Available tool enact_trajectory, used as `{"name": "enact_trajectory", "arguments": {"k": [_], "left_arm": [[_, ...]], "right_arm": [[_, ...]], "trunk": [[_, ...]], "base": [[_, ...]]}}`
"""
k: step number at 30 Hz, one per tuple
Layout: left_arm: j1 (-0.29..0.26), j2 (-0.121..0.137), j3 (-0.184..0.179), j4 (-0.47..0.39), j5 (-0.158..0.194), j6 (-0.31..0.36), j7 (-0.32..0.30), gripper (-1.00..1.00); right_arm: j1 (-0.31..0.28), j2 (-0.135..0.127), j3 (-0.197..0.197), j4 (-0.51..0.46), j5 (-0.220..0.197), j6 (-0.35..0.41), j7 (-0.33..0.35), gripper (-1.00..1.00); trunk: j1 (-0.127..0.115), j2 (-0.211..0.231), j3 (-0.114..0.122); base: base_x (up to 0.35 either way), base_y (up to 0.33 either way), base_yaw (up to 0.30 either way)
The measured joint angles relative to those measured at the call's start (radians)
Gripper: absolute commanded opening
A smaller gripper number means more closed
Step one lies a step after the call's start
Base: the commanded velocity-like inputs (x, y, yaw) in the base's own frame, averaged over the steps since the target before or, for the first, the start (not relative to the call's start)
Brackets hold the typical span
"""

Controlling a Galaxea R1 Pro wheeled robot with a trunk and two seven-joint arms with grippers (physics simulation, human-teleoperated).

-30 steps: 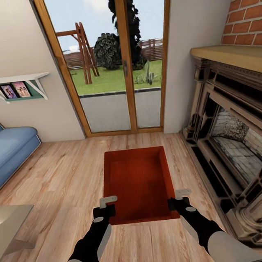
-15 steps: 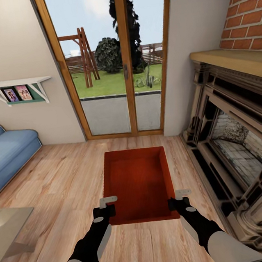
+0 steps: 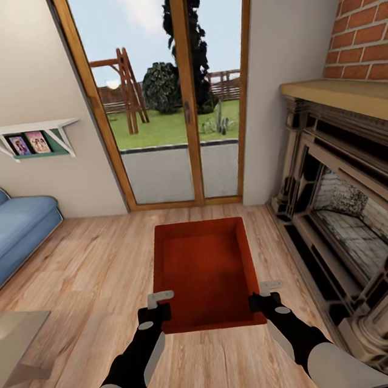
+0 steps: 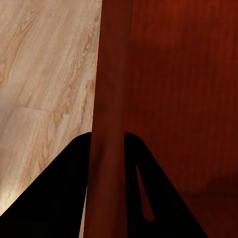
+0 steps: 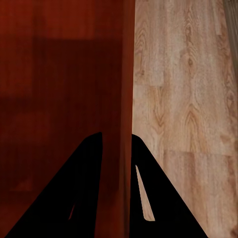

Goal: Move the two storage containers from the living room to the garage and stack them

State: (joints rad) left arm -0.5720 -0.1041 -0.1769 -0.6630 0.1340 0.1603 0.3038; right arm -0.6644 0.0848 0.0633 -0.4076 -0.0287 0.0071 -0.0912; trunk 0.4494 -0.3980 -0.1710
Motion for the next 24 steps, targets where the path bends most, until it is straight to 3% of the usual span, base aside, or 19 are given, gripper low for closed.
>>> {"name": "enact_trajectory", "arguments": {"k": [24], "left_arm": [[0.0,0.0,0.001,0.004,-0.001,0.0,-0.002,-1.0]], "right_arm": [[0.0,0.0,0.0,0.003,0.0,0.0,0.0,-1.0]], "trunk": [[0.0,0.0,0.037]], "base": [[0.0,0.0,0.0]]}}
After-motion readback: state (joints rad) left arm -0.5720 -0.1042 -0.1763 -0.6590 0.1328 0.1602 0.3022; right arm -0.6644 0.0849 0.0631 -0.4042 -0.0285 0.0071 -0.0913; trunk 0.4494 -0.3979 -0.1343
